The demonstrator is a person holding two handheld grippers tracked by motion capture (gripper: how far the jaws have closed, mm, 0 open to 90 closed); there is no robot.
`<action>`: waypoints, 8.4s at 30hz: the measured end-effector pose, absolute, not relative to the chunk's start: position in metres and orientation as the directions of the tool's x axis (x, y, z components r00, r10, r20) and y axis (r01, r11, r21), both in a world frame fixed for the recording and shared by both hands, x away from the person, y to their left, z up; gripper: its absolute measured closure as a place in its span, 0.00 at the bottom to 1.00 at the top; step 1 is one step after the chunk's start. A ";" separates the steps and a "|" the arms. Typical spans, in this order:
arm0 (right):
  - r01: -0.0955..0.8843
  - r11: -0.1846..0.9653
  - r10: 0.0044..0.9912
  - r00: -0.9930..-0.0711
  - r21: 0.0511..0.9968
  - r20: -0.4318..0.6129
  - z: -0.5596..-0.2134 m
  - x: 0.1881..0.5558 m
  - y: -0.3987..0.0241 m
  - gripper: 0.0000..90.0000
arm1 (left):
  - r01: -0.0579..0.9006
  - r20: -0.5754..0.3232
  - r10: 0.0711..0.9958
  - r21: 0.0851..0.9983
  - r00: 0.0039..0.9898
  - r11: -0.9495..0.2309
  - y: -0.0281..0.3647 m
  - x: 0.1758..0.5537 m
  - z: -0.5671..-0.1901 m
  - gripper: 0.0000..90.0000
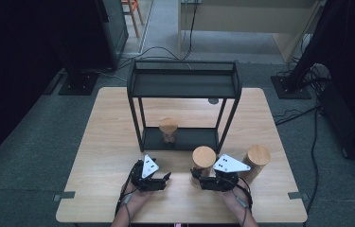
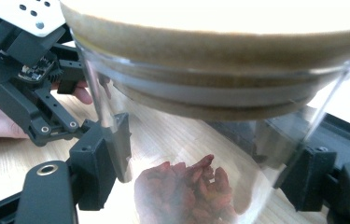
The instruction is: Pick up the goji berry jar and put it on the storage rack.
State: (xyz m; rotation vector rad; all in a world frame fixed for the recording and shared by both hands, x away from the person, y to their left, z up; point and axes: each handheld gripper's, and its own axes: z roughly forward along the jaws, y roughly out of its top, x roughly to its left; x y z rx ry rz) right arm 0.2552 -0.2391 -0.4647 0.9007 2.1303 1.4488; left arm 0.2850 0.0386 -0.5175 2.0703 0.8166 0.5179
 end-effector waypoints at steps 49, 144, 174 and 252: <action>0.290 0.267 0.722 -0.692 0.919 0.009 -0.461 0.287 -0.216 0.28 | 0.340 0.095 0.710 0.829 0.697 -0.445 0.039 0.280 -0.517 0.24; 0.300 0.251 0.769 -0.639 0.920 -0.001 -0.454 0.328 -0.198 0.28 | 0.337 0.099 0.709 0.828 0.698 -0.448 0.039 0.279 -0.517 0.24; 0.321 0.234 0.797 -0.604 0.918 0.008 -0.453 0.345 -0.194 0.28 | 0.341 0.092 0.710 0.829 0.698 -0.443 0.039 0.279 -0.517 0.24; 0.336 0.204 0.819 -0.573 0.920 0.028 -0.452 0.380 -0.172 0.28 | 0.341 0.090 0.707 0.829 0.702 -0.444 0.039 0.279 -0.517 0.24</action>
